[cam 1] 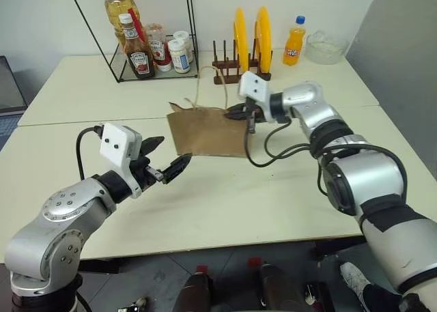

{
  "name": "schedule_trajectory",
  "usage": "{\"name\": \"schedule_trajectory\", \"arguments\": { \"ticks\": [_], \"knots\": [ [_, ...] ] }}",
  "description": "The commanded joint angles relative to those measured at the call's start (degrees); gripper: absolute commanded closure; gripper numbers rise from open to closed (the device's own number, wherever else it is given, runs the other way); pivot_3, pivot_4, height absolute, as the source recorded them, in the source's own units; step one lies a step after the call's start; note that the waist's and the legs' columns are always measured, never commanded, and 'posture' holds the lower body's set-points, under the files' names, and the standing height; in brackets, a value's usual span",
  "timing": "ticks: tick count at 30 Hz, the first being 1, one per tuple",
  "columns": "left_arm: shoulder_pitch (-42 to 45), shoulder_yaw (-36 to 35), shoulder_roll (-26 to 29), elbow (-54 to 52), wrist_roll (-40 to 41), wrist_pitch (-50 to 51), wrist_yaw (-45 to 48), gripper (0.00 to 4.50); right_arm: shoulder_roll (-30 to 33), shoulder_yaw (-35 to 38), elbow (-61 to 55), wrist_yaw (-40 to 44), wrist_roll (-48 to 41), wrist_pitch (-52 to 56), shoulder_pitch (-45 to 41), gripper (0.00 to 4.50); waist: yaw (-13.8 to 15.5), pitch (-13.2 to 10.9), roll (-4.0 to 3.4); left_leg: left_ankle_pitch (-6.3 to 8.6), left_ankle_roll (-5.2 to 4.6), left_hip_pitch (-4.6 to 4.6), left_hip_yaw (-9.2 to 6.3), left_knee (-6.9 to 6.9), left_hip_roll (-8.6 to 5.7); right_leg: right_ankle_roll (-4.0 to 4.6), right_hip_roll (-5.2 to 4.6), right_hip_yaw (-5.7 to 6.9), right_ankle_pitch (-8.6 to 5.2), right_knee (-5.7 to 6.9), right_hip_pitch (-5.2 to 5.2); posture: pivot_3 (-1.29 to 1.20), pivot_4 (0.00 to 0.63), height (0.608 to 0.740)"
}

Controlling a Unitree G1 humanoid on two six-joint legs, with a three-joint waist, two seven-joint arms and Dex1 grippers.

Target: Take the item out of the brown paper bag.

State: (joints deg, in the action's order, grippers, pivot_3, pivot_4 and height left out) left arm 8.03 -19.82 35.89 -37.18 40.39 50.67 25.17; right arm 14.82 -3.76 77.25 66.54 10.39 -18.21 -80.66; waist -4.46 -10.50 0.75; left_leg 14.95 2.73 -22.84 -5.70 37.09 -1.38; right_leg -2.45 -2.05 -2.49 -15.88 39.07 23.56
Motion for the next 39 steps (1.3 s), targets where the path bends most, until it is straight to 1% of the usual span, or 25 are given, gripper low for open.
{"name": "schedule_trajectory", "arguments": {
  "ticks": [1,2,4,6,10,15,16,19,21,26,29,33,36,39],
  "knots": [
    [0.70,-1.38,1.53,1.78,0.34,-2.56,2.29,0.00,2.14,2.74,-4.35,2.95,-3.84,-0.48,0.22,4.26,-0.09,0.00,0.00,0.00,0.00,0.00,0.01,0.00,0.00,0.00,0.00,0.00,0.00,0.00,0.00,0.00,0.150,0.740],
    [1.50,-0.73,1.84,3.06,0.10,-3.06,3.01,0.00,2.18,2.51,-4.49,3.12,-3.79,-0.24,0.17,4.26,-0.15,0.00,0.00,0.00,0.00,0.01,0.03,-0.01,0.01,0.00,0.00,-0.01,0.00,0.00,0.00,0.00,0.150,0.740],
    [3.53,0.90,2.37,5.52,-0.62,-4.15,4.36,0.00,1.69,1.79,-4.41,2.80,-3.54,-0.23,-0.36,3.96,-0.39,0.00,0.00,0.00,0.00,0.03,0.05,-0.01,0.03,0.00,0.01,-0.02,0.00,0.01,0.00,0.00,0.150,0.740],
    [6.23,2.41,2.66,7.70,-1.27,-5.03,5.33,0.00,0.21,1.67,-4.11,2.87,-3.97,-0.05,-1.35,3.38,-0.56,0.00,0.00,0.00,0.00,0.06,0.08,-0.01,0.07,0.00,0.05,-0.02,0.00,0.02,0.00,0.00,0.150,0.740],
    [7.48,2.64,3.21,8.83,-1.55,-5.59,5.98,0.00,-3.14,2.66,-3.45,2.10,-5.19,0.60,-3.77,1.92,-0.81,0.00,0.00,0.00,0.01,0.13,0.13,-0.04,0.11,0.00,0.11,-0.07,0.00,0.04,0.00,0.00,0.150,0.740],
    [4.95,1.05,3.44,6.57,-0.91,-5.26,5.02,0.00,-5.83,2.11,-2.77,1.54,-4.68,0.17,-4.69,0.12,-0.32,0.00,0.00,-0.01,0.03,0.09,0.03,-0.04,0.03,0.01,-0.01,-0.04,0.01,0.01,0.00,0.00,0.150,0.740],
    [4.15,0.44,3.36,5.67,-0.52,-4.96,4.46,0.00,-6.42,1.81,-2.60,1.03,-4.34,0.09,-4.76,0.05,-0.31,0.01,0.01,-0.01,0.02,0.07,0.03,-0.03,0.02,0.02,-0.02,-0.04,0.01,0.00,-0.01,0.00,0.150,0.740],
    [0.72,-1.95,2.97,2.26,0.61,-4.02,2.45,0.00,-6.97,1.25,-2.18,-0.95,-3.35,0.35,-5.12,0.05,-0.29,0.00,0.01,-0.01,0.02,0.07,0.01,-0.02,0.05,0.02,-0.03,-0.02,0.01,0.00,0.00,0.00,0.150,0.740],
    [-0.87,-3.13,2.80,0.85,1.10,-3.76,1.36,0.00,-5.48,1.13,-2.06,-1.67,-2.84,1.09,-5.13,0.05,-0.15,0.00,0.00,-0.01,0.02,0.07,-0.04,-0.04,0.06,0.02,-0.03,0.00,0.01,0.02,0.00,0.00,0.150,0.740],
    [-2.80,-3.84,2.56,-0.15,1.76,-3.96,0.51,0.00,-1.46,0.22,-2.41,0.40,-2.06,1.38,-3.47,0.05,0.26,0.00,0.01,-0.01,0.02,0.08,-0.02,-0.02,0.01,0.02,-0.01,0.00,0.01,0.01,-0.04,0.00,0.150,0.740],
    [-1.60,-2.37,2.99,1.17,1.74,-4.41,1.09,0.00,0.50,-0.23,-2.77,2.78,-2.13,1.94,-2.74,0.05,0.25,0.00,0.01,-0.01,0.02,0.09,-0.01,-0.03,0.03,0.02,0.00,0.01,0.01,0.01,-0.04,0.00,0.150,0.740],
    [2.58,-0.03,4.05,4.91,0.86,-4.96,2.86,0.00,1.94,-0.95,-3.24,5.38,-2.10,2.85,-2.23,0.05,0.17,0.01,0.01,-0.01,0.01,0.09,0.06,-0.03,0.04,0.02,0.03,0.02,0.01,0.01,-0.05,0.00,0.150,0.740],
    [4.33,1.06,4.62,6.72,0.44,-5.33,4.19,0.00,2.41,-2.00,-3.07,2.15,-0.80,3.42,-2.08,0.05,0.06,0.01,0.01,-0.01,0.02,0.10,0.07,-0.03,0.05,0.02,0.04,-0.01,0.01,0.03,-0.05,0.00,0.150,0.740],
    [5.19,2.16,4.80,7.73,0.11,-5.76,4.92,0.00,2.35,-3.64,-2.41,-2.78,1.40,5.85,-2.21,0.05,-0.19,0.01,0.01,-0.01,0.02,0.10,0.05,-0.04,0.05,0.02,0.03,-0.03,0.01,0.02,-0.04,0.00,0.150,0.740]
  ]
}}
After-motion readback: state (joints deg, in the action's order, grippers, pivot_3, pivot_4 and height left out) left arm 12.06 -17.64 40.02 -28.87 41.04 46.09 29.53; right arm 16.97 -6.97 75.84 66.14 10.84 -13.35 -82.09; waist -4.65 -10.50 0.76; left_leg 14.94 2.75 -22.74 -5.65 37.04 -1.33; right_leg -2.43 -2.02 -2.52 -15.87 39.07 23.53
